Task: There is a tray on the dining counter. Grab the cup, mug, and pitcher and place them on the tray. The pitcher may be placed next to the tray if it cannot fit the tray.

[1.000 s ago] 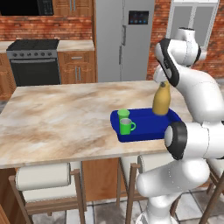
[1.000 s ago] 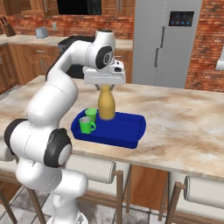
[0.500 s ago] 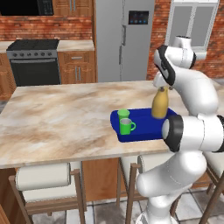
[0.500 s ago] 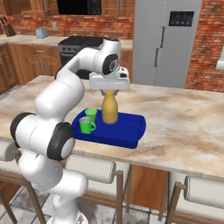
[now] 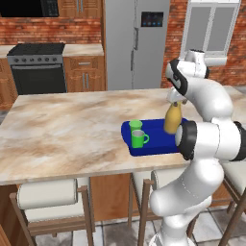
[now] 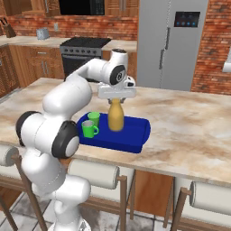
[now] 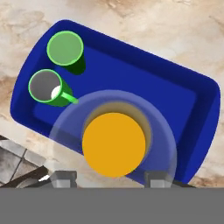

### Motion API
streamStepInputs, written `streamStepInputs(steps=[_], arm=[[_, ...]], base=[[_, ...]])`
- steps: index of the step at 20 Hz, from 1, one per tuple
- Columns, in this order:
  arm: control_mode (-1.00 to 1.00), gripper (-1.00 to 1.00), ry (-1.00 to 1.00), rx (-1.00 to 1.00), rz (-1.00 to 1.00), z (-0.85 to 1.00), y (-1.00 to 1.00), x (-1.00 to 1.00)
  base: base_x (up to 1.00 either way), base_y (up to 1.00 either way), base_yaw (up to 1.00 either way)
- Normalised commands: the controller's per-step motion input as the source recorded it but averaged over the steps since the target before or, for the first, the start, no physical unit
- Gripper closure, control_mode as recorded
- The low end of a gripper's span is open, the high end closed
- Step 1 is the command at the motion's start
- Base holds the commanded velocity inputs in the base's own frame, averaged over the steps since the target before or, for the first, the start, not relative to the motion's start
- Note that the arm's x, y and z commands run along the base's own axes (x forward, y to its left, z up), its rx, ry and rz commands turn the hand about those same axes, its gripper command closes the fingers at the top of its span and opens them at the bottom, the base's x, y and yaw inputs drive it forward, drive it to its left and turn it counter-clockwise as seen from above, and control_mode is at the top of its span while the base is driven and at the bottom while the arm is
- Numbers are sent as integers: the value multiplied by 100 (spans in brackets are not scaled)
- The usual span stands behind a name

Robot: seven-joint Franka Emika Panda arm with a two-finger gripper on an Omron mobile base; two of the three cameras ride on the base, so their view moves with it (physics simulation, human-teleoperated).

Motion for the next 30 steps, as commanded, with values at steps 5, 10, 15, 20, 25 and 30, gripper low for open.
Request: streamStepInputs(steps=[5,10,15,20,25,30], arm=[[-100,100,0,0,7,-27,-9,29],[-100,100,0,0,7,-20,-6,29],[-100,100,0,0,6,-14,-7,38],[-100,100,0,0,7,-21,-1,36],[-100,100,0,0,7,-27,0,22],[-100,100,0,0,6,-22,0,22]], base=[[0,0,0],[0,0,0],[0,0,0],[0,0,0],[0,0,0],[0,0,0]])
